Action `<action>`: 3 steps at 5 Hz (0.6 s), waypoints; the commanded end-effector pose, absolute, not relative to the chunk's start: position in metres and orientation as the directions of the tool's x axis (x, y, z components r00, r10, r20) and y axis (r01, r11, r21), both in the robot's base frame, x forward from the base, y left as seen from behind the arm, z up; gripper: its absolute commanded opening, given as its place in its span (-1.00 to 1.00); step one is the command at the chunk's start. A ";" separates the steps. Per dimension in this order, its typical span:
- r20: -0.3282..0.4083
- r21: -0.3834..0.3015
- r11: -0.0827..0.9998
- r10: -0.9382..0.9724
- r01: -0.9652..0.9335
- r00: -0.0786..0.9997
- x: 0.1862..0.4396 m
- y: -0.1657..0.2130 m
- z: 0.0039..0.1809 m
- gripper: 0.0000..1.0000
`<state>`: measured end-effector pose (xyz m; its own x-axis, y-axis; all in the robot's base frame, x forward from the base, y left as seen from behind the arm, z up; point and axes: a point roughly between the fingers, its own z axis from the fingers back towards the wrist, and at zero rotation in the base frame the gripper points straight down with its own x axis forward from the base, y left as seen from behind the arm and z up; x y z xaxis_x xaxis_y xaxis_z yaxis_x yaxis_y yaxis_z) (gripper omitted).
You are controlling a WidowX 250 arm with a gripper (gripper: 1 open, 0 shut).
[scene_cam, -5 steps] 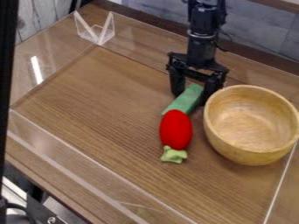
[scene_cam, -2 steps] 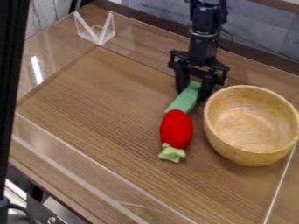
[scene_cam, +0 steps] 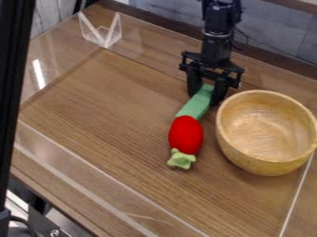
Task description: Put the green stick in the brown bowl
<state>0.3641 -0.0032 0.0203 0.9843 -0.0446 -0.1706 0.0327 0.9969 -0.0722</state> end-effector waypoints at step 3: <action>-0.149 -0.090 0.995 -0.054 0.040 0.987 0.373 0.004 0.022 -1.00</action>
<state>0.3667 -0.0019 0.0193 0.9833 -0.0443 -0.1763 0.0292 0.9958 -0.0873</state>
